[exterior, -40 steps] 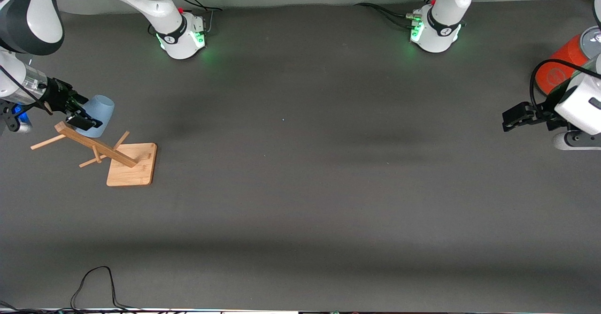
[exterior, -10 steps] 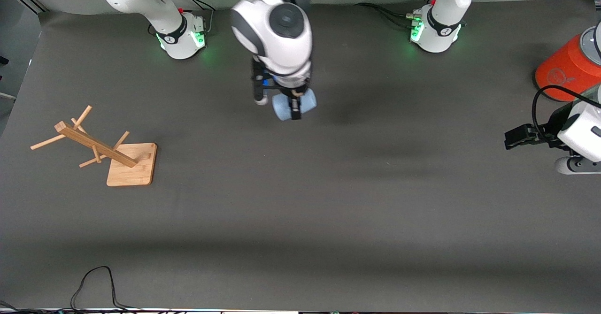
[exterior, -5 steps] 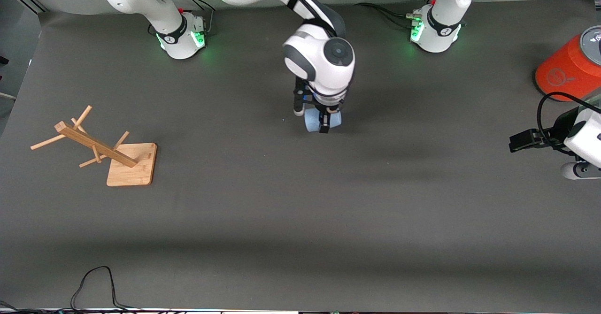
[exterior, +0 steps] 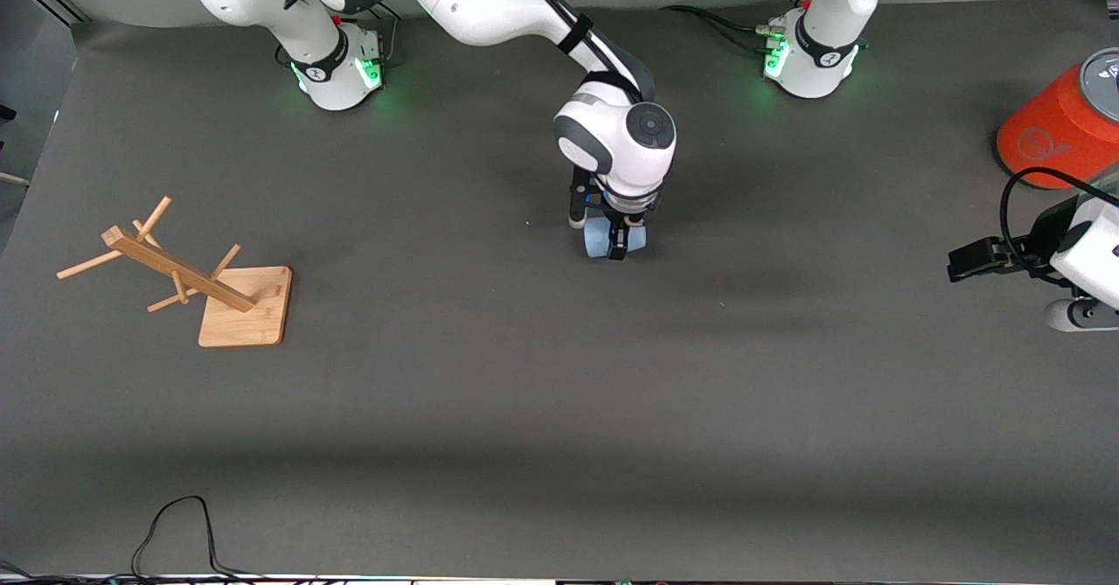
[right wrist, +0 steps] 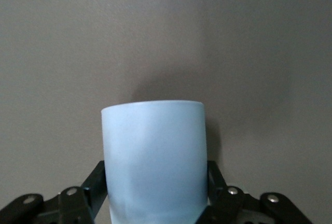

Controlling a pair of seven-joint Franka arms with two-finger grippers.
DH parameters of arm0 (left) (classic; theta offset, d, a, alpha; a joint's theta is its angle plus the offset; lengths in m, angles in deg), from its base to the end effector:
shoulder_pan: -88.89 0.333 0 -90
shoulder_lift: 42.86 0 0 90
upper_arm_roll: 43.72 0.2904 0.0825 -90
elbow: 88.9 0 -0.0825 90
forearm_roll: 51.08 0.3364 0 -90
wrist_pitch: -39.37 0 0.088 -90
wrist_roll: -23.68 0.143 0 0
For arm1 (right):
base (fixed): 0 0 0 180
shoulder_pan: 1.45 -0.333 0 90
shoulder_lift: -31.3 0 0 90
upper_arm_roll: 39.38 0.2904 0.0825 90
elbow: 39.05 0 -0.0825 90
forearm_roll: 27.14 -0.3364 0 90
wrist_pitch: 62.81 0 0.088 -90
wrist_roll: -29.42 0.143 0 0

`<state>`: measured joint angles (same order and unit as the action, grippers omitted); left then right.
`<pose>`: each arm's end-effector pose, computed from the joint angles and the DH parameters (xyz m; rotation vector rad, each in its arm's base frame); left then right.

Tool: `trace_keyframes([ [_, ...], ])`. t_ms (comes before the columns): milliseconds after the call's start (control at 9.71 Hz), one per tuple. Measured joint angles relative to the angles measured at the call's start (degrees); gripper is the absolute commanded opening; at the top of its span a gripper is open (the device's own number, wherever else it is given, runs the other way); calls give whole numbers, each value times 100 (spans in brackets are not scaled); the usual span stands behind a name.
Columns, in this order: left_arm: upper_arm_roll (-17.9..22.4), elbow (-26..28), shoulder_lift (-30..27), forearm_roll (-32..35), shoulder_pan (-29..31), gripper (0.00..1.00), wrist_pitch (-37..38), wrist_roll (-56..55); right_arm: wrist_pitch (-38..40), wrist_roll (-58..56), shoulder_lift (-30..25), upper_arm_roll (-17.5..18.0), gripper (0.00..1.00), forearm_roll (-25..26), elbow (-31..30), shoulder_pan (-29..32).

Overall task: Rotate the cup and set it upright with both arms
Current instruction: 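Carry the blue cup to the table middle with the right gripper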

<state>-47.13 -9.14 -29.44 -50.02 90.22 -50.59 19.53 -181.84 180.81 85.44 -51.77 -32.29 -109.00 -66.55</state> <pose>0.5677 -0.0146 0.5125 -3.1322 -0.0577 0.0869 0.3829 0.5690 0.1749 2.0547 -2.3092 0.1747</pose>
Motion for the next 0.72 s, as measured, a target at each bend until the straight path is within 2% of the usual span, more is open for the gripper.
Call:
trace_keyframes([
  [103,-4,-10,-2,0,-1,100,23,0,-9,52,29,-6,100,50,30,-22],
  [721,20,226,37,0,30,100,169,1,-42,76,84,-12,100,73,38,-30],
])
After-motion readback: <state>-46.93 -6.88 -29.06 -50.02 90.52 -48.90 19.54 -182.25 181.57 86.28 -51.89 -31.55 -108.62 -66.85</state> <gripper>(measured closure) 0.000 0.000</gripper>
